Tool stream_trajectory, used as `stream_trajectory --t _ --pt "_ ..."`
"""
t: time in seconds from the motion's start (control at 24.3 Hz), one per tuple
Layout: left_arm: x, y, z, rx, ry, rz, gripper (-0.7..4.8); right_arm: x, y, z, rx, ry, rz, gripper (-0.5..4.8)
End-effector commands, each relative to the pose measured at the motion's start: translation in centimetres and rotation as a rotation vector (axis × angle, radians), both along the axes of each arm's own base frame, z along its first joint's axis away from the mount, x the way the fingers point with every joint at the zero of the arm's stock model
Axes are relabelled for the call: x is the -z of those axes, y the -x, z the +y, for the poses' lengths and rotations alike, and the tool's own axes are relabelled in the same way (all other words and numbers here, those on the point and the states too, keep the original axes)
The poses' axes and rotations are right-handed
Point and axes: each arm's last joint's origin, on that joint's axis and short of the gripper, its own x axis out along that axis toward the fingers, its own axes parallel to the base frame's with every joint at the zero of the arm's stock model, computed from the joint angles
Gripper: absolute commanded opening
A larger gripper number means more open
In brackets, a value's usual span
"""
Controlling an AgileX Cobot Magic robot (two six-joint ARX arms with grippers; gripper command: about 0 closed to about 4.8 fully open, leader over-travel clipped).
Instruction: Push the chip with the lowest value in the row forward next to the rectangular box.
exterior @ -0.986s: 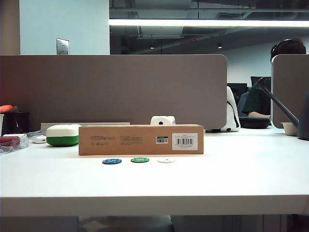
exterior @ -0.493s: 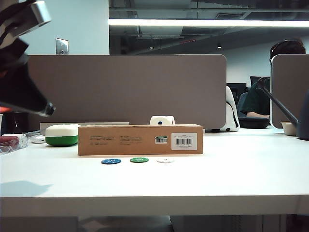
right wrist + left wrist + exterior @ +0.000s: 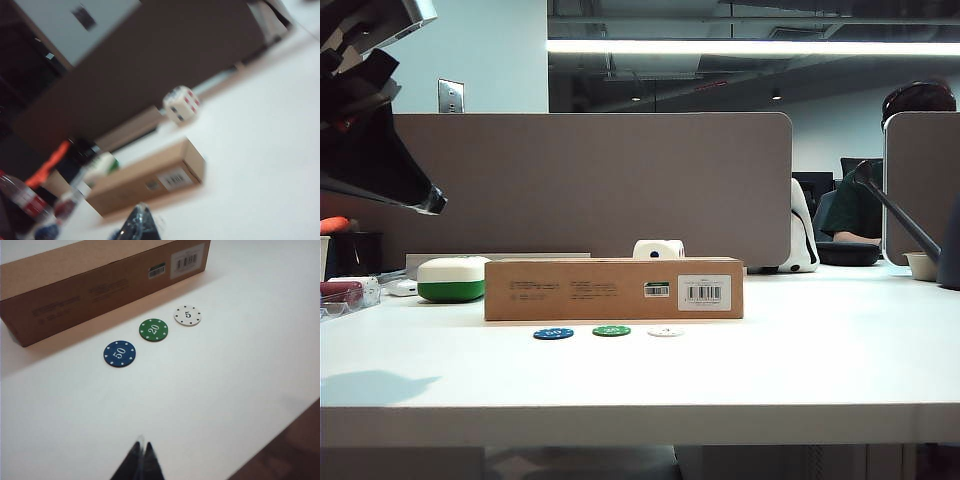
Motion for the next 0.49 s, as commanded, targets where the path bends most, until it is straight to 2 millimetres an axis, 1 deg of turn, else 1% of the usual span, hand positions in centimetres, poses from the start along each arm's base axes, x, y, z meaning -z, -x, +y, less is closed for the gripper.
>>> stream_trajectory --t 0.04,0.08,0.12,0.16,0.21,0.25,0.29,0.33,0.41,0.45,0.49 --pt "-0.4 -0.1 -0.1 0.002 0.009 -0.022 -0.05 -2.6 0.1 -0.1 0.030 0.024 -0.054 -0.06" --pt "-0.4 -0.1 -0.1 0.002 0.009 -0.022 -0.05 -3.3 0.0 -0.1 0.029 0.027 -0.063 -0.06" --pt "-0.4 -0.1 -0.1 0.001 0.009 -0.022 -0.05 -5.0 -0.5 -0.1 0.023 0.018 -0.083 -0.06" --pt "-0.4 -0.1 -0.1 0.002 0.009 -0.022 -0.05 -6.0 -0.9 0.0 0.016 0.019 -0.097 -0.06" --pt "-0.4 -0.1 -0.1 0.002 0.009 -0.022 -0.05 -7.7 -1.8 0.1 -0.012 0.026 -0.105 -0.06" --pt "-0.4 -0.1 -0.1 0.002 0.009 -0.022 -0.05 -9.3 -3.2 0.2 -0.058 0.050 -0.091 -0.06" --pt "-0.4 -0.1 -0.1 0.002 0.009 -0.022 -0.05 -10.3 -4.3 0.3 -0.094 0.074 -0.076 -0.06" --pt "-0.4 -0.1 -0.1 0.002 0.009 -0.022 -0.05 -11.6 -6.6 0.6 -0.160 0.095 -0.039 -0.06" --pt "-0.4 -0.1 -0.1 0.002 0.009 -0.022 -0.05 -12.4 -8.7 1.3 -0.215 0.109 -0.020 -0.06" --pt "-0.4 -0.1 -0.1 0.002 0.009 -0.022 -0.05 -12.8 -10.9 2.5 -0.269 0.152 0.001 -0.06" --pt "-0.4 -0.1 -0.1 0.002 0.009 -0.023 -0.05 -12.7 -12.1 3.3 -0.305 0.180 0.012 -0.06"
